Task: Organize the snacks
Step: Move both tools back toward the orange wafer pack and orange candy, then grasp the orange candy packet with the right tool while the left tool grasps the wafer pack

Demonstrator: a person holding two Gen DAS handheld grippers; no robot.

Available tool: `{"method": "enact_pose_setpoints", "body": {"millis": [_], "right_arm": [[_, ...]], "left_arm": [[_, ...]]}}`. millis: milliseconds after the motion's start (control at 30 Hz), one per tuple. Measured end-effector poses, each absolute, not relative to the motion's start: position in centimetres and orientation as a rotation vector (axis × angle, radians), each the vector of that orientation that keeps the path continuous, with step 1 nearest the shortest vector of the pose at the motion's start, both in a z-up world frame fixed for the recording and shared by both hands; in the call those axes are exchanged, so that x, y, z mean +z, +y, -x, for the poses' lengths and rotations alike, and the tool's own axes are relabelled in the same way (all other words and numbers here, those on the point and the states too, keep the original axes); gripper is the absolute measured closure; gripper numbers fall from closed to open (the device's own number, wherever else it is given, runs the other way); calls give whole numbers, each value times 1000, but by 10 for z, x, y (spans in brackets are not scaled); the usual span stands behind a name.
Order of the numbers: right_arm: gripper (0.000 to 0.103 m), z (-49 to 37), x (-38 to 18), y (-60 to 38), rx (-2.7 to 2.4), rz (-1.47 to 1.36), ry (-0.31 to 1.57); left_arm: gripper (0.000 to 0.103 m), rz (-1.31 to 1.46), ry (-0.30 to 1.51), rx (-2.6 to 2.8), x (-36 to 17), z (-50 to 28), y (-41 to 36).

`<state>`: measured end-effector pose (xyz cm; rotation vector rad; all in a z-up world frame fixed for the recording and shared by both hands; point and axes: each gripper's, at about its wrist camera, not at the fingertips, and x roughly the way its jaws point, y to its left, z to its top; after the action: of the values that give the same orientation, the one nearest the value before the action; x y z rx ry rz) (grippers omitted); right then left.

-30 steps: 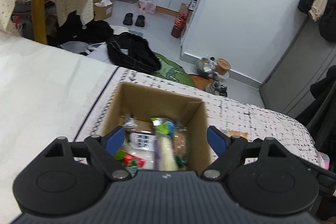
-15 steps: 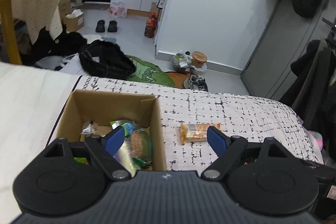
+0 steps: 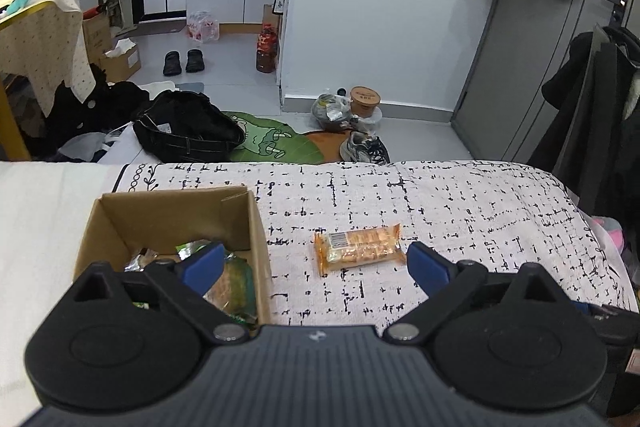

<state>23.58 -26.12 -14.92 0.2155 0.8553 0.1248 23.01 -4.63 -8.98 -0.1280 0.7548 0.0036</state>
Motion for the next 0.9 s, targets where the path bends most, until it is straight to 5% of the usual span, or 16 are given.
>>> {"method": "enact_pose_setpoints", "body": {"millis": [100,700,767,833,900], "right_arm": [[1,-238,-156,-265,124,-222,864],[43,-270,-215,-269,95,-247,998],[56,-272,-217,-267,99,-225,988],[83,-275,-218,-266,111,-189,992],[83,-279,-218,-272,114,-209,1004]], "left_arm": [[6,125,765,2,-91,-237,-50],[8,55,823,-95,-113,-276,-83],[10,51,833,-109,-116,-282,-88],[13,43,853,-115,-120,-288,-93],[15,41,867,-117,-125,-295,-97]]}}
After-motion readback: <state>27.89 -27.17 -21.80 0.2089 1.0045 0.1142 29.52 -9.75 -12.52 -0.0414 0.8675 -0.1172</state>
